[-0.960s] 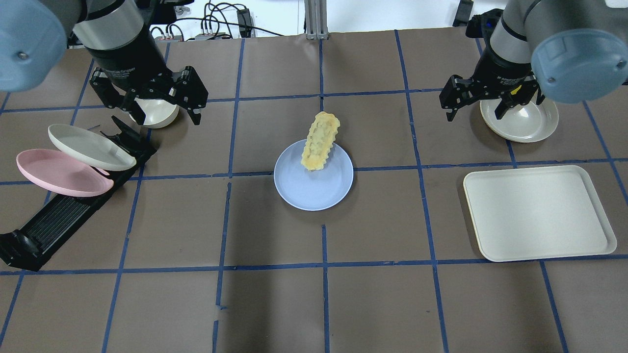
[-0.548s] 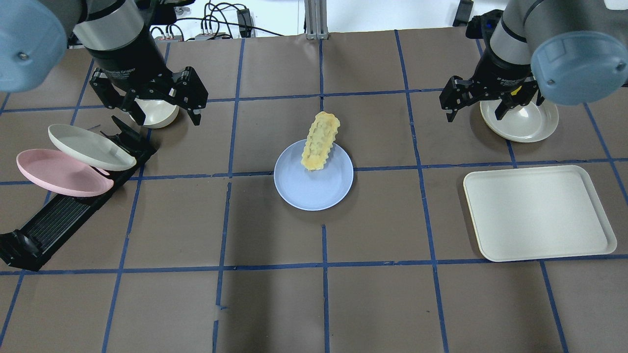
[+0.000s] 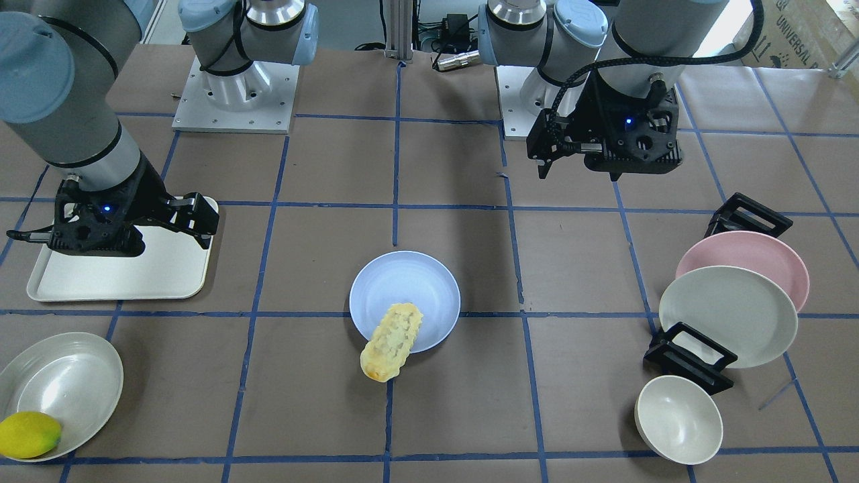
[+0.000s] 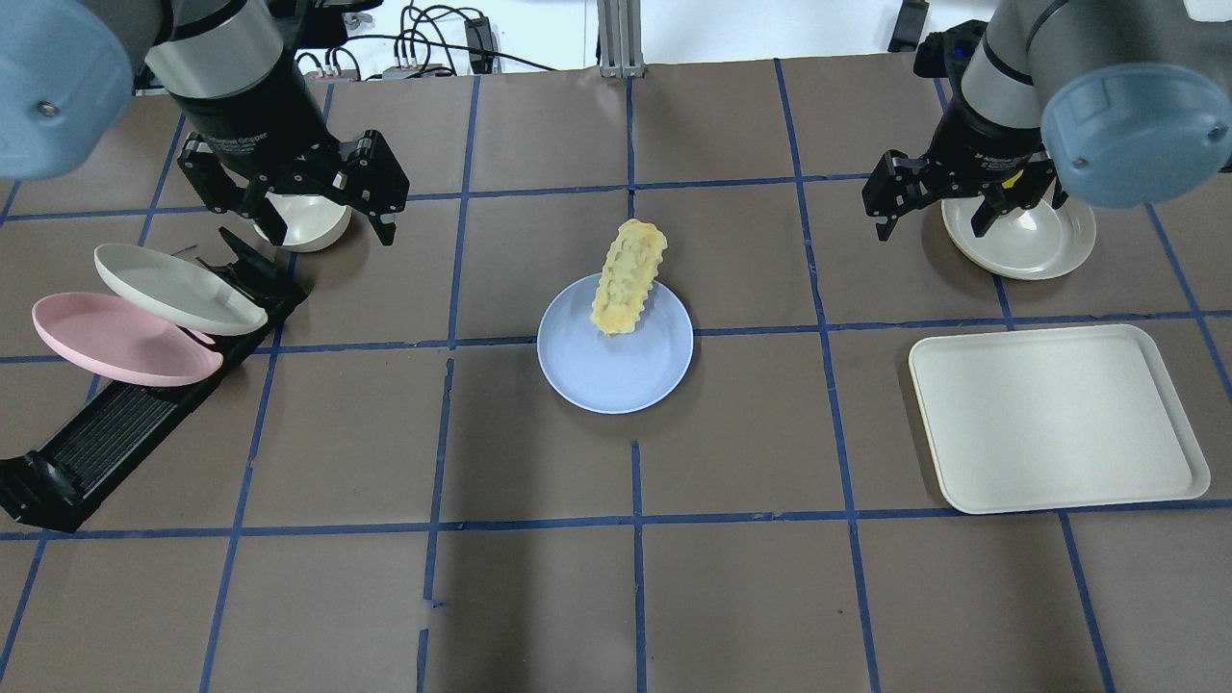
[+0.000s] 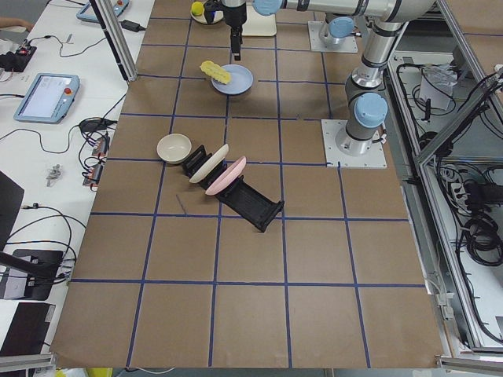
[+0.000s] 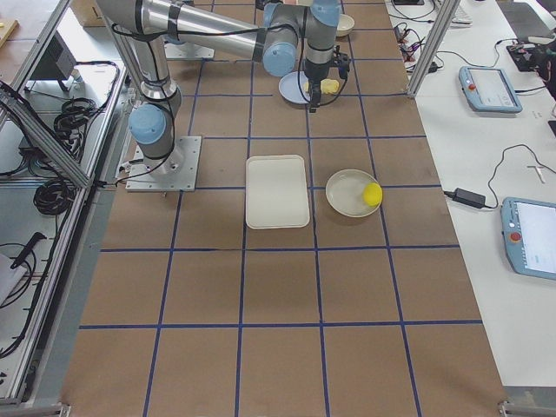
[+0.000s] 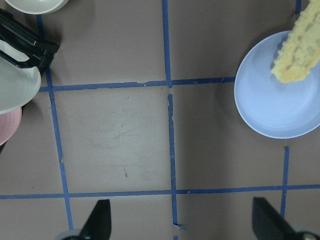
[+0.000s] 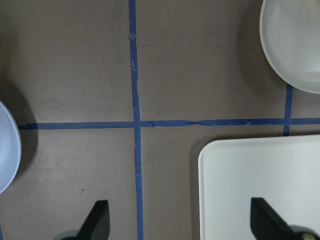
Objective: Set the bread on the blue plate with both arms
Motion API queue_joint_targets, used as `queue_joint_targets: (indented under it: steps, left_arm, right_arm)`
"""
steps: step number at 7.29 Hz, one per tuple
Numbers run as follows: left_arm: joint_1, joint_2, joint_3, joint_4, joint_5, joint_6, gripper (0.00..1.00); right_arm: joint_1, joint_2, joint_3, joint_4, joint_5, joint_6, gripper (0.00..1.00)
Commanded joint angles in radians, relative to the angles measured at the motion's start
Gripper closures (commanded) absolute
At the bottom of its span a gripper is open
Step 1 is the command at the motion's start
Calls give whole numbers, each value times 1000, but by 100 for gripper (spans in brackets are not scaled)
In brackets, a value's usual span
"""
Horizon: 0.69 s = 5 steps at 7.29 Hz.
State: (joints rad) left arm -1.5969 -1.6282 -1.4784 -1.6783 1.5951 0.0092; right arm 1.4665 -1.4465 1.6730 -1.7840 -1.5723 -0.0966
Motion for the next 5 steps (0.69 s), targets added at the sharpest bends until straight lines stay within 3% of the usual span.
queue_joint_targets:
  steps: [1,5]
  left_arm:
    - [0,-1,1,0,-1,0,0]
    - [0,-2,-2,0,-3,0,0]
  right_arm:
    - [0,0,1,0,0,0,0]
    - [2,0,2,2,0,2,0]
